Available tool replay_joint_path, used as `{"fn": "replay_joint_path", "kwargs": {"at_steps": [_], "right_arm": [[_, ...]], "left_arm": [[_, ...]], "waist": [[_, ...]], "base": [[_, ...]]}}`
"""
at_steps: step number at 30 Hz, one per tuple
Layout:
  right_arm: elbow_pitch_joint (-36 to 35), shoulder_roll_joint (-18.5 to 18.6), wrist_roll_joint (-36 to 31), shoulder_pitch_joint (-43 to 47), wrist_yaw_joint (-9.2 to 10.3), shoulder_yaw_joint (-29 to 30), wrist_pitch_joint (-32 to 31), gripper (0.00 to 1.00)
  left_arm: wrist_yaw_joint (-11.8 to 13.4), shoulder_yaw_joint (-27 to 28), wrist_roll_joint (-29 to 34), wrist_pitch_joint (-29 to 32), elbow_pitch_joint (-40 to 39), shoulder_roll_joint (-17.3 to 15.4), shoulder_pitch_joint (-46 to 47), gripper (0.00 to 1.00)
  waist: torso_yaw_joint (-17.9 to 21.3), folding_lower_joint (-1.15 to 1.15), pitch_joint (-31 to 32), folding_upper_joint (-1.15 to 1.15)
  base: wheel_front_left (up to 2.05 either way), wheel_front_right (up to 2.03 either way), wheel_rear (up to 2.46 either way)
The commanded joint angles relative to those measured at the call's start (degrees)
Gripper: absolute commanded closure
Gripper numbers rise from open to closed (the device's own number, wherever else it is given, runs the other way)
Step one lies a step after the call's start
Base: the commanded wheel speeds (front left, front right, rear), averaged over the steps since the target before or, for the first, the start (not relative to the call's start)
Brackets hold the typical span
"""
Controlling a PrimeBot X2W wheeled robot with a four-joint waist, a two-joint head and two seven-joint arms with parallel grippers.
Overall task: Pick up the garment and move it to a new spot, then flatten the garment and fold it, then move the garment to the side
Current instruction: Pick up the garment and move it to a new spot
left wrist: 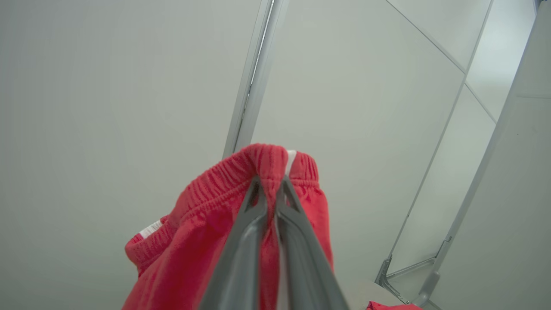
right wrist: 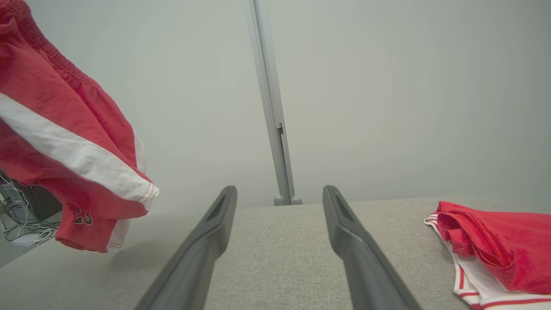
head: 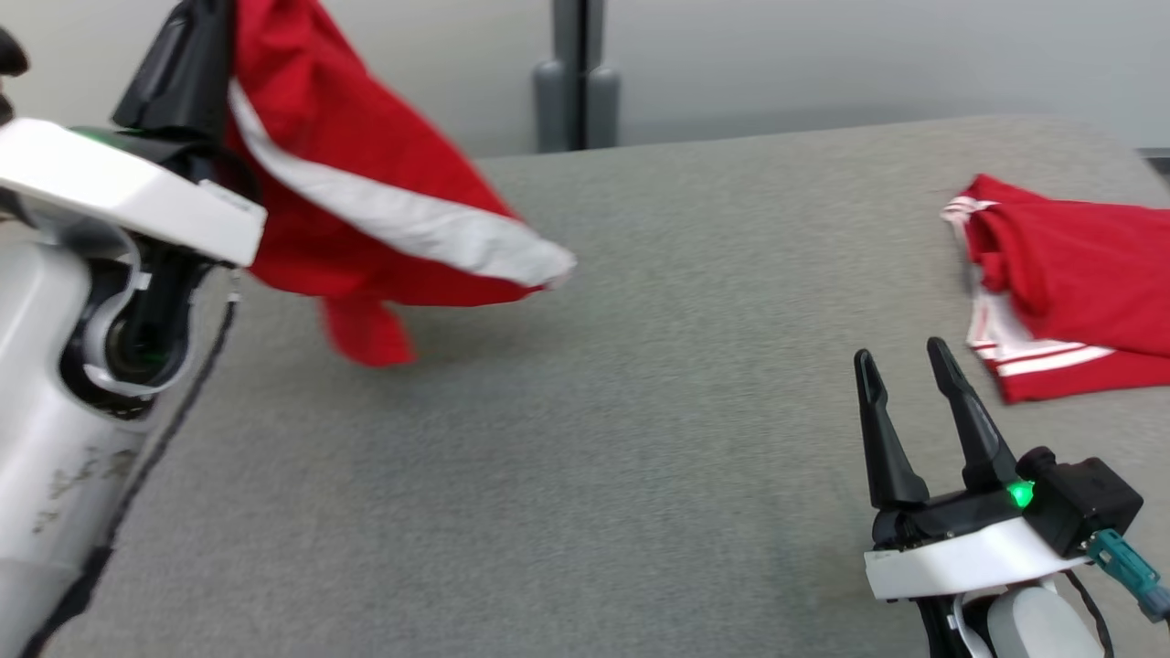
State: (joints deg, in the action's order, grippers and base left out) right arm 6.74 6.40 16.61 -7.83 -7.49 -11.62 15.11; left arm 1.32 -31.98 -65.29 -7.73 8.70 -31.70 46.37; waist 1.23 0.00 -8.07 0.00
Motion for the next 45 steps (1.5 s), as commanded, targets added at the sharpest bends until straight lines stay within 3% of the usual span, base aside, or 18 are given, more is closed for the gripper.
{"fn": "replay_joint_path", "kwargs": {"at_steps": [1,7,12,18,24,25,26,27,34,38,45], "right_arm": [[0.07,-0.15,0.31,0.68,0.02,0.18,0.04,0.00],[0.89,-1.49,0.14,2.48,0.01,0.02,0.05,0.00],[1.17,-2.31,0.09,3.00,0.01,-0.85,0.04,0.00],[1.21,-2.87,-0.31,2.05,0.02,-0.81,0.04,0.00],[1.28,-2.26,-1.14,1.79,0.01,-0.44,0.04,0.00],[1.28,-2.09,-1.22,1.89,0.01,-0.31,0.04,0.00],[1.32,-1.91,-1.27,2.05,0.01,-0.29,0.04,0.00],[1.39,-1.68,-1.26,2.30,0.02,-0.28,0.04,0.00],[2.24,-0.12,-1.62,5.55,0.01,-0.82,0.04,0.00],[2.40,0.43,-1.56,6.85,0.02,-1.10,0.04,0.00],[2.26,1.00,-1.94,9.67,0.02,-0.84,0.04,0.00]], "left_arm": [[0.51,0.18,-0.43,-0.19,-0.67,0.41,0.50,1.00],[3.50,-2.00,-2.74,-0.97,-3.18,7.97,-2.29,1.00],[4.08,-4.87,-5.10,-1.88,-0.51,10.80,-10.99,1.00],[3.80,-6.95,-6.38,-5.24,6.34,13.59,-22.73,1.00],[1.74,-5.95,-5.02,-7.17,10.12,16.93,-30.72,1.00],[1.43,-5.55,-4.33,-7.33,10.05,17.26,-31.74,0.85],[1.22,-4.71,-3.30,-7.39,9.73,17.59,-32.66,0.14],[1.35,-2.87,-1.72,-7.46,9.07,17.94,-33.65,0.00],[4.32,10.98,17.49,-7.42,0.75,19.56,-45.46,0.00],[4.75,15.86,26.93,-7.44,-3.19,20.30,-50.42,0.00],[0.43,24.93,44.05,-7.43,-8.65,23.97,-58.09,0.00]], "waist": [[4.13,0.00,3.75,0.00],[9.42,0.00,6.08,0.00],[11.68,0.00,5.39,0.00],[11.74,0.00,1.65,0.00],[8.64,0.00,-0.62,0.00],[7.88,0.00,-0.55,0.00],[7.07,0.00,-0.33,0.00],[6.17,0.00,0.05,0.00],[0.27,0.00,5.35,0.00],[-1.69,0.00,7.53,0.00],[-4.08,0.00,10.15,0.00]], "base": [[0.00,0.00,0.00],[0.00,0.00,0.00],[0.00,0.00,0.00],[0.00,0.00,0.00],[0.00,0.00,0.00],[0.00,0.00,0.00],[0.00,0.00,0.00],[0.00,0.00,0.00],[0.00,0.00,0.00],[0.00,0.00,0.00],[0.00,0.00,0.00]]}}
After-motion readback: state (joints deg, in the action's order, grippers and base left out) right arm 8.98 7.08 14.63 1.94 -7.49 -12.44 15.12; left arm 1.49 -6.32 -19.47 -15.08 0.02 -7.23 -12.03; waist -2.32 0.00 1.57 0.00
